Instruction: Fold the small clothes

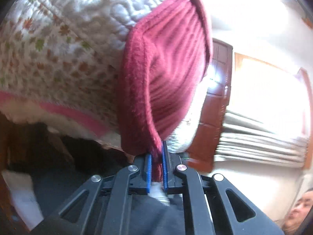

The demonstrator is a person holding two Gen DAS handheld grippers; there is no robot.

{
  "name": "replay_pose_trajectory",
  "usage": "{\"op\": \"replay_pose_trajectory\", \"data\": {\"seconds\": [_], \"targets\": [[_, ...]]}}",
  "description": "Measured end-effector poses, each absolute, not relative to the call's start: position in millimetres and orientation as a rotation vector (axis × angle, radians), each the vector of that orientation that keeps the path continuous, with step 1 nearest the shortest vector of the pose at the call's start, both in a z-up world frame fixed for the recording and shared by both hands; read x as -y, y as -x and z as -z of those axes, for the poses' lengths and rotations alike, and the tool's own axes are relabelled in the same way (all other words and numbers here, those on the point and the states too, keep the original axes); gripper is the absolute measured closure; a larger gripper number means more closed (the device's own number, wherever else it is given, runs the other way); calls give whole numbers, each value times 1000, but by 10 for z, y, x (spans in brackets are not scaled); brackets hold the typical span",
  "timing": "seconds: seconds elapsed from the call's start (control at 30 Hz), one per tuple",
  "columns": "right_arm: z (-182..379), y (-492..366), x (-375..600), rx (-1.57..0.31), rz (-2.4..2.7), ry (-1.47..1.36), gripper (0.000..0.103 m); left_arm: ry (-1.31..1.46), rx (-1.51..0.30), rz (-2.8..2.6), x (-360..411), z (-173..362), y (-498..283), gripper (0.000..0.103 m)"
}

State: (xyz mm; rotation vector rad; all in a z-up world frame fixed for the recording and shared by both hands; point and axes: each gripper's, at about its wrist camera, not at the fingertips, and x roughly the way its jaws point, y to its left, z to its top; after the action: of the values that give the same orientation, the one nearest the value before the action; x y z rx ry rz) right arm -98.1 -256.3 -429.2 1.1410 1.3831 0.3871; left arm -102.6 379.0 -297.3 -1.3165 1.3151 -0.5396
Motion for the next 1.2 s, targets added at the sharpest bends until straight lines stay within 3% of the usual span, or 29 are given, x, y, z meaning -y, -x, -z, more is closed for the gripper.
{"op": "replay_pose_trajectory", "data": {"seconds": [0.3,0.5,0.73,0.9,1.07,1.2], "targets": [[4729,1185,2540,-1317,-394,-1339,14,1342,-1286,610,-3625,2534,889,95],[4891,1204,2551,-1291,-377,-1378,14,1306,-1331,568,-3533,2584,792,95],[4664,1068,2536,-1383,-438,-1217,14,1321,-1346,504,-3696,2767,875,96],[4181,1013,2436,-1489,-519,-863,14,1330,-1314,461,-3871,2744,987,96],[3910,826,2455,-1453,-550,-726,16,1358,-1326,411,-3979,2893,1108,97],[4083,608,2448,-1492,-582,-742,28,1352,-1334,415,-3945,2953,1083,97]]}}
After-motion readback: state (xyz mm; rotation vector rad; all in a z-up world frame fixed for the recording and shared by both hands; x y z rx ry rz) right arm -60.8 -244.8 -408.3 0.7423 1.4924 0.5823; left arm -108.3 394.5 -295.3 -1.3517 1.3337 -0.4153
